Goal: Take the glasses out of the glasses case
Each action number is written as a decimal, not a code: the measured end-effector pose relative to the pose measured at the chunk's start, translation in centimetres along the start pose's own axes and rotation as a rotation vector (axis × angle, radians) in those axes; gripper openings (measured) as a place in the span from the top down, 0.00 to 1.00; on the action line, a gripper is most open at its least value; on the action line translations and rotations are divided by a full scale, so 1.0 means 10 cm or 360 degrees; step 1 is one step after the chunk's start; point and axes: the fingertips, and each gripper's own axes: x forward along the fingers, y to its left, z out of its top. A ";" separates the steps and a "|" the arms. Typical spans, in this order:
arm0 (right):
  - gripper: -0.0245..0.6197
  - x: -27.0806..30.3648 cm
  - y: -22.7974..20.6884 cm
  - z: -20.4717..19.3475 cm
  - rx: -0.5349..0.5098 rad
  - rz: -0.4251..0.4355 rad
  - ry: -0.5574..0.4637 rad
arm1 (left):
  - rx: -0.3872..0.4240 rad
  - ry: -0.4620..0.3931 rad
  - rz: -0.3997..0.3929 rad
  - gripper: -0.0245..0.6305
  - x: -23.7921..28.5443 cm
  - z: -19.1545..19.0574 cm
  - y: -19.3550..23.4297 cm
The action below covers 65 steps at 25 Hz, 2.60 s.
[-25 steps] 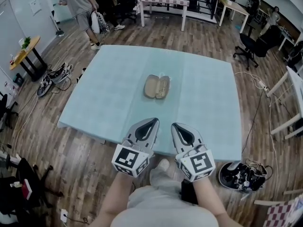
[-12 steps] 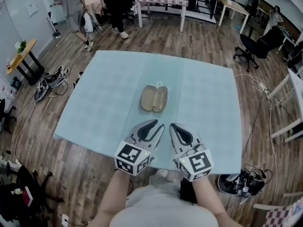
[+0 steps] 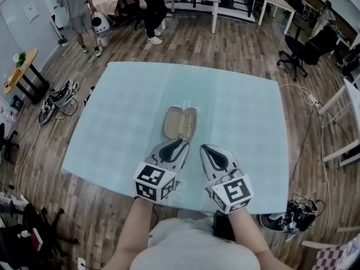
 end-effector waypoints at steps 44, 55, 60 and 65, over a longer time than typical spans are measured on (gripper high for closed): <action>0.95 0.57 -0.69 -0.53 0.0233 -0.0211 0.0262 | -0.0606 0.0918 -0.0036 0.83 1.63 -1.21 1.16; 0.95 0.56 -0.81 -0.66 0.0256 -0.0203 0.0302 | -0.0575 0.1134 0.0083 0.83 1.80 -1.50 1.19; 0.95 0.59 -0.81 -0.66 0.0252 -0.0188 0.0313 | -0.0641 0.1133 0.0115 0.85 1.81 -1.49 1.23; 0.95 0.64 -0.77 -0.67 0.0243 -0.0157 0.0316 | -0.0764 0.1101 0.0125 0.89 1.82 -1.48 1.25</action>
